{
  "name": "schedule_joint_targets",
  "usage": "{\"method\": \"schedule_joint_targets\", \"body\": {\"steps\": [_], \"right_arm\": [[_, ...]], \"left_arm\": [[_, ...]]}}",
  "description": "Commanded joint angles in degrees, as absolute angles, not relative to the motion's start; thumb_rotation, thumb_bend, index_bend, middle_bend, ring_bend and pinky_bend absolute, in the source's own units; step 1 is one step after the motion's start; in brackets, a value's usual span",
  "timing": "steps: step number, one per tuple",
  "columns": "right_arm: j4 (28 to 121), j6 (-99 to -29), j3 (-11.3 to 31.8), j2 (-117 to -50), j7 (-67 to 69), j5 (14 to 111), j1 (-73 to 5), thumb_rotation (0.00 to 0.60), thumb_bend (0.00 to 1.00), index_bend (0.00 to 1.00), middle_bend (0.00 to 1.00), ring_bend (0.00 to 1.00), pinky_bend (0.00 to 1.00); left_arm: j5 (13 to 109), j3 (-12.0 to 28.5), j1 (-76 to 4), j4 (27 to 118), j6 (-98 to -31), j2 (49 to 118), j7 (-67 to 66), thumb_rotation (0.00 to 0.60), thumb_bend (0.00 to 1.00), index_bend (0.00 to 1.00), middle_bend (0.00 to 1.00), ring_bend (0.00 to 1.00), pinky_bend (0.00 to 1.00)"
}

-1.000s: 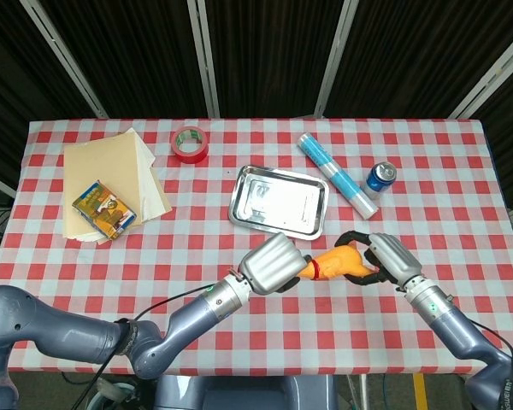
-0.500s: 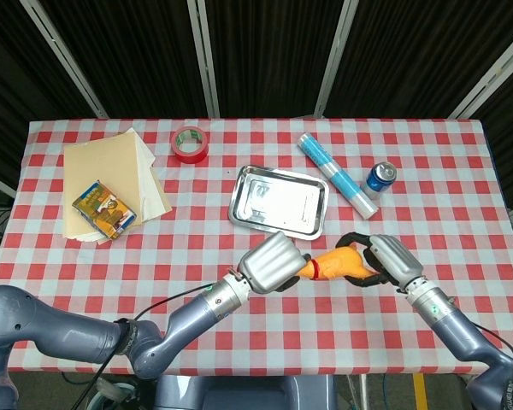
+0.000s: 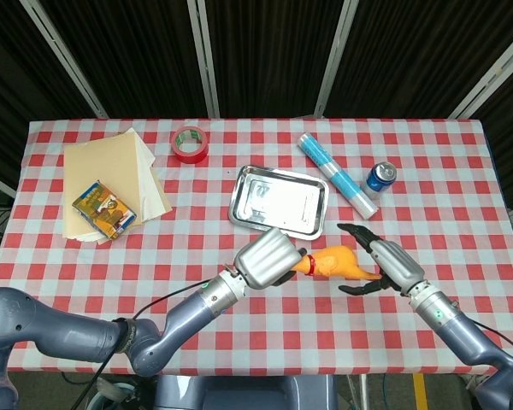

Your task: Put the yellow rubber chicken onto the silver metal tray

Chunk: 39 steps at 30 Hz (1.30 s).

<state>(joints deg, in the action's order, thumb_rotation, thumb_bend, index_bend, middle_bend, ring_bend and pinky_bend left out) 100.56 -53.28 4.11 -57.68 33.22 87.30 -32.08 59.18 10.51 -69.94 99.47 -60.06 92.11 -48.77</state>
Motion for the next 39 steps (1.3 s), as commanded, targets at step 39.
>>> {"method": "schedule_joint_targets", "body": {"steps": [39], "right_arm": [[95.3,-59.2,4.3,-54.9,36.9,84.5,-26.6,0.442,0.18,0.0,0.07,0.03,0.15]], "left_arm": [[67.1,15.4,-65.3,48.1,-50.4,111.2,-5.7,0.6,0.65,0.69,0.75,0.66,0.74]]}}
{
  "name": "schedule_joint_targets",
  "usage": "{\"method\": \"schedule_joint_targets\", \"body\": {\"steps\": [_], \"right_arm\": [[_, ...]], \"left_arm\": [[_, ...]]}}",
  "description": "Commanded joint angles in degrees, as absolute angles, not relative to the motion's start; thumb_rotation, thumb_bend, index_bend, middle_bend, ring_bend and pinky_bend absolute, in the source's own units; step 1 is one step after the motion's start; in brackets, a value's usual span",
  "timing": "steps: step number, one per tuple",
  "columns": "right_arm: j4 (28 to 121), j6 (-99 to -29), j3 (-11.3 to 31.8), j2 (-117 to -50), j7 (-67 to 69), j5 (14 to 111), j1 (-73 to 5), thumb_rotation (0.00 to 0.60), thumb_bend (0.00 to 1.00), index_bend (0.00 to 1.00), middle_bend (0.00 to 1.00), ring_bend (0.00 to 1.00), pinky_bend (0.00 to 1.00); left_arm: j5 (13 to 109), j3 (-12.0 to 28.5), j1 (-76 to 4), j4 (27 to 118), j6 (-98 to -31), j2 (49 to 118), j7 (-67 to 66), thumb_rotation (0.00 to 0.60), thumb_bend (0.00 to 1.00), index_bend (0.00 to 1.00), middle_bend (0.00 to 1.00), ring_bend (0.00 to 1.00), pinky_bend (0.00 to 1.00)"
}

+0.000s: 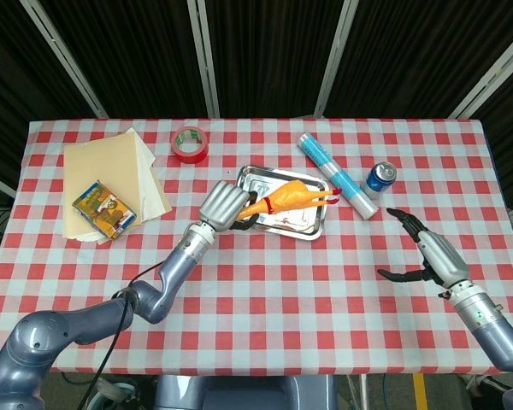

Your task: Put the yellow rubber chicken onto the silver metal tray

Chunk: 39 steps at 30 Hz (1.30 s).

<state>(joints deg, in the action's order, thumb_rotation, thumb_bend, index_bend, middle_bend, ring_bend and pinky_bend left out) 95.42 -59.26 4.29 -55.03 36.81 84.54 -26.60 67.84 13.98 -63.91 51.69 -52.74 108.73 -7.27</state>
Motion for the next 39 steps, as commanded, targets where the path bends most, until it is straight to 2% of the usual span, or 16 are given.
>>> {"method": "schedule_joint_targets", "body": {"steps": [1,11,21,25,29,34,36,39], "right_arm": [[95.3,-59.2,4.3,-54.8,37.0,84.5,-26.6,0.443,0.18,0.0,0.07,0.03,0.15],[94.9,-58.8,4.5,-53.9,38.2,84.3,-26.4,0.442,0.18,0.0,0.07,0.03,0.15],[94.8,-58.8,4.7,-53.0,39.1,83.9,-26.1,0.442,0.18,0.0,0.07,0.03,0.15],[94.5,-58.8,4.8,-52.9,39.4,83.7,-25.9,0.442,0.18,0.0,0.07,0.03,0.15],[94.3,-59.0,4.8,-52.7,39.8,83.7,-25.6,0.442,0.18,0.0,0.07,0.03,0.15],[94.2,-59.4,4.8,-52.7,40.3,83.9,-25.3,0.442,0.18,0.0,0.07,0.03,0.15],[94.2,-59.6,4.8,-52.6,40.5,84.0,-25.1,0.442,0.18,0.0,0.07,0.03,0.15],[94.2,-59.7,4.7,-52.6,40.6,84.3,-25.0,0.443,0.18,0.0,0.07,0.03,0.15]], "left_arm": [[67.0,15.7,-65.6,47.3,-50.0,111.6,-5.5,0.6,0.65,0.69,0.75,0.66,0.74],[65.3,19.0,-70.4,36.8,-45.1,117.1,-6.0,0.6,0.58,0.67,0.73,0.64,0.74],[63.1,21.4,-73.8,29.3,-40.9,121.4,-8.0,0.6,0.41,0.6,0.66,0.57,0.68],[61.9,22.3,-74.5,27.4,-39.2,122.6,-8.9,0.6,0.38,0.55,0.61,0.52,0.66],[61.1,22.8,-74.7,26.5,-37.9,123.1,-9.4,0.6,0.28,0.43,0.49,0.42,0.59],[58.6,23.6,-74.6,27.8,-33.5,122.1,-11.6,0.6,0.09,0.14,0.2,0.15,0.33],[57.4,24.3,-74.4,29.0,-32.9,121.5,-12.4,0.6,0.07,0.06,0.13,0.09,0.27],[56.3,24.8,-73.9,31.1,-33.5,120.6,-13.6,0.6,0.07,0.02,0.09,0.06,0.23]]}}
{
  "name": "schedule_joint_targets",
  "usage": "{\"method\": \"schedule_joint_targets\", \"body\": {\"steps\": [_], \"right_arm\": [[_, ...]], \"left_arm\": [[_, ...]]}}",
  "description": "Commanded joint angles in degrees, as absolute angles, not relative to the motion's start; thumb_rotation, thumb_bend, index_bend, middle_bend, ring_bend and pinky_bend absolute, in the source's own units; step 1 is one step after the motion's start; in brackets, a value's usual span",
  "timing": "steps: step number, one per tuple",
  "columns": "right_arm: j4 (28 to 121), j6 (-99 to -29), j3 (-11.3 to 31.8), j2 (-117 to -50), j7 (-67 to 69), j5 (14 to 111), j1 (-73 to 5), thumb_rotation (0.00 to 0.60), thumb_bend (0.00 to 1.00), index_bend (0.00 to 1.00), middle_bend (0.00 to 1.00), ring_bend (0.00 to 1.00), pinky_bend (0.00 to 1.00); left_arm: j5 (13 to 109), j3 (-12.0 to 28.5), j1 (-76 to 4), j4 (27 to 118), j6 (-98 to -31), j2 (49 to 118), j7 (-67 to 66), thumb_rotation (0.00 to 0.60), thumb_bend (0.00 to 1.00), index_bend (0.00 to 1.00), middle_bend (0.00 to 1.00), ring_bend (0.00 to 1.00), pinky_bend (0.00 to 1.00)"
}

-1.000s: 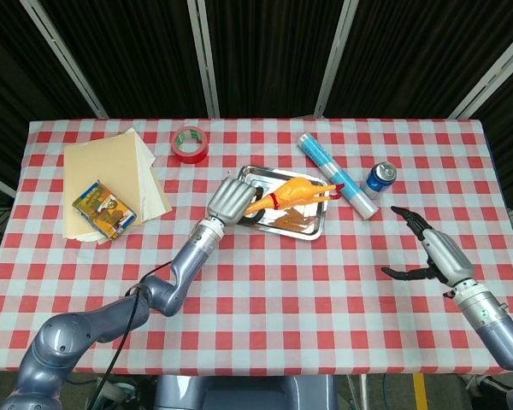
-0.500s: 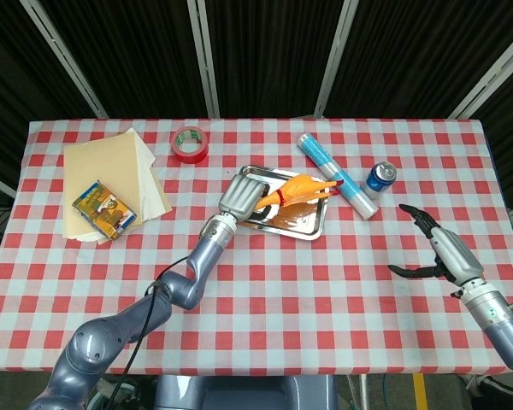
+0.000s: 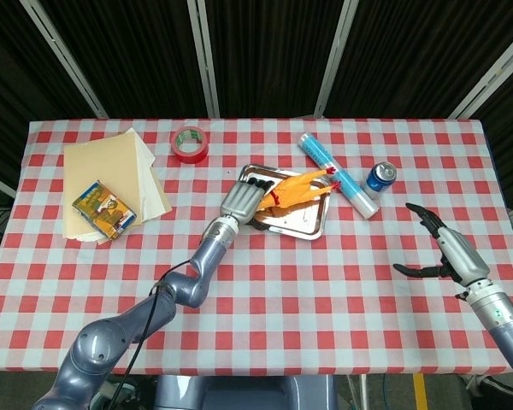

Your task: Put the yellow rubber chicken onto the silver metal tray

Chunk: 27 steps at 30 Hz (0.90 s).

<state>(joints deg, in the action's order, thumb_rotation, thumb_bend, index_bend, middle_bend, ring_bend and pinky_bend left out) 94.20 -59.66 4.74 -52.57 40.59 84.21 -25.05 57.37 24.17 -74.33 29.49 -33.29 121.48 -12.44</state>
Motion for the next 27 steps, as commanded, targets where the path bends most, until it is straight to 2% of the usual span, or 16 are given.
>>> {"method": "schedule_joint_targets", "body": {"steps": [1,5,9,15,22,27], "right_arm": [[94.1,-59.8,4.7,-52.6,40.6,84.3,-25.0,0.442,0.18,0.0,0.07,0.03,0.15],[94.1,-60.2,4.7,-52.4,40.8,84.3,-24.6,0.443,0.18,0.0,0.07,0.03,0.15],[94.1,-60.7,4.8,-52.3,40.7,84.4,-24.3,0.442,0.18,0.0,0.07,0.03,0.15],[94.0,-61.6,5.1,-52.3,40.3,84.5,-24.0,0.443,0.18,0.0,0.07,0.03,0.15],[93.7,-63.7,5.5,-53.1,38.4,84.3,-23.2,0.448,0.18,0.0,0.07,0.03,0.15],[93.6,-66.6,6.1,-54.4,32.4,83.0,-21.9,0.492,0.18,0.0,0.07,0.03,0.15]], "left_arm": [[56.2,24.9,-73.7,31.8,-34.1,120.3,-13.9,0.6,0.07,0.02,0.09,0.06,0.23],[56.3,25.1,-72.1,36.1,-38.2,118.5,-14.8,0.6,0.07,0.02,0.08,0.05,0.21],[57.3,24.8,-68.8,44.2,-43.5,114.5,-15.3,0.6,0.07,0.02,0.08,0.05,0.21],[57.0,23.6,-60.9,62.1,-51.2,105.0,-17.6,0.6,0.07,0.02,0.09,0.05,0.21],[54.7,19.2,-50.6,85.8,-60.3,90.7,-25.6,0.6,0.08,0.09,0.09,0.05,0.21],[55.7,15.5,-43.4,99.2,-66.6,82.0,-26.4,0.6,0.08,0.14,0.12,0.05,0.21]]}}
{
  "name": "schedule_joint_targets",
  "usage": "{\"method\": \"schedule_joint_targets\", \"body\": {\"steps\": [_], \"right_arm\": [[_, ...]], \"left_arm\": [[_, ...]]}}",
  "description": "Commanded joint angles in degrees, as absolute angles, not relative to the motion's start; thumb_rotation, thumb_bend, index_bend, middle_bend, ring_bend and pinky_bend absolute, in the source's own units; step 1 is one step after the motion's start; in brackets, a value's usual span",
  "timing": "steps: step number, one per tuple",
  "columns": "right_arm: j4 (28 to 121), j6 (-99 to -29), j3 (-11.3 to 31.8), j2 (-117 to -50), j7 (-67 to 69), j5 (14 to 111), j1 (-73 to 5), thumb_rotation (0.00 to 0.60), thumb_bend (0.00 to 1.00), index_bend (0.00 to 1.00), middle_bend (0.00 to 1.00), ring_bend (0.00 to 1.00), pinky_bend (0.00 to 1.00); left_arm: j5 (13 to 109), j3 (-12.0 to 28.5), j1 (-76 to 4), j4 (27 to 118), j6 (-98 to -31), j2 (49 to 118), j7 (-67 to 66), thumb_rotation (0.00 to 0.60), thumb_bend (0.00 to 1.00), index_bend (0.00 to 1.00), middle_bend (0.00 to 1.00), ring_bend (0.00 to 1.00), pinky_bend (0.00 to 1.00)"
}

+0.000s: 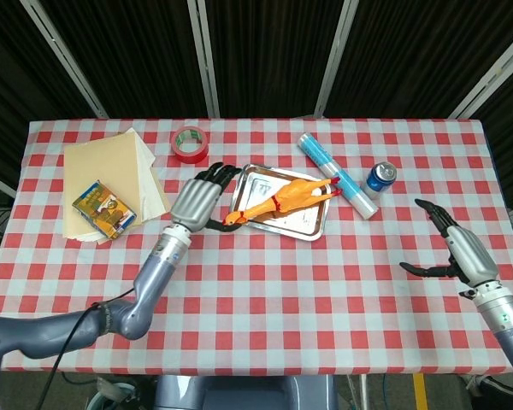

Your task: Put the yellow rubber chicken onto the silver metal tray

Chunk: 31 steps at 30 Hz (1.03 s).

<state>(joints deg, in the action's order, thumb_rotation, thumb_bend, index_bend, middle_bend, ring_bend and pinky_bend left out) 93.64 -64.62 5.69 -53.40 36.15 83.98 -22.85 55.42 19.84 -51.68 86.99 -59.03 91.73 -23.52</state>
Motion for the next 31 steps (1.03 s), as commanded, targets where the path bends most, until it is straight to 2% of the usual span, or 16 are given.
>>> {"method": "schedule_joint_targets", "body": {"steps": [1,8,14,18,26,31], "right_arm": [[93.5,-67.5,6.3,-54.9,30.4,82.7,-21.6,0.496,0.18,0.0,0.07,0.03,0.15],[92.5,-74.2,6.8,-59.1,14.7,80.5,-18.8,0.511,0.18,0.0,0.07,0.03,0.13],[89.5,-79.8,6.4,-62.8,4.2,81.0,-16.6,0.516,0.18,0.0,0.07,0.0,0.04],[87.0,-84.0,5.8,-65.9,-2.6,81.8,-14.5,0.517,0.18,0.0,0.07,0.0,0.03],[87.2,-88.2,3.4,-67.9,-4.6,83.2,-10.2,0.519,0.18,0.0,0.07,0.0,0.02],[88.1,-89.5,2.3,-68.2,-4.5,83.8,-8.2,0.519,0.18,0.0,0.07,0.0,0.02]], "left_arm": [[56.9,14.4,-41.7,101.4,-68.1,80.2,-26.0,0.6,0.08,0.14,0.12,0.05,0.21],[66.2,6.4,-31.2,108.9,-76.8,71.5,-21.1,0.6,0.08,0.16,0.13,0.05,0.21],[73.1,0.9,-24.0,110.0,-83.2,67.5,-16.8,0.6,0.08,0.17,0.14,0.05,0.21],[77.4,-2.4,-19.4,109.2,-87.0,65.2,-13.9,0.6,0.08,0.17,0.14,0.05,0.18],[82.8,-6.4,-12.8,107.0,-92.1,64.2,-12.1,0.6,0.08,0.17,0.14,0.05,0.17],[85.4,-6.9,-10.7,106.1,-93.6,64.4,-12.2,0.6,0.08,0.18,0.14,0.05,0.17]]}}
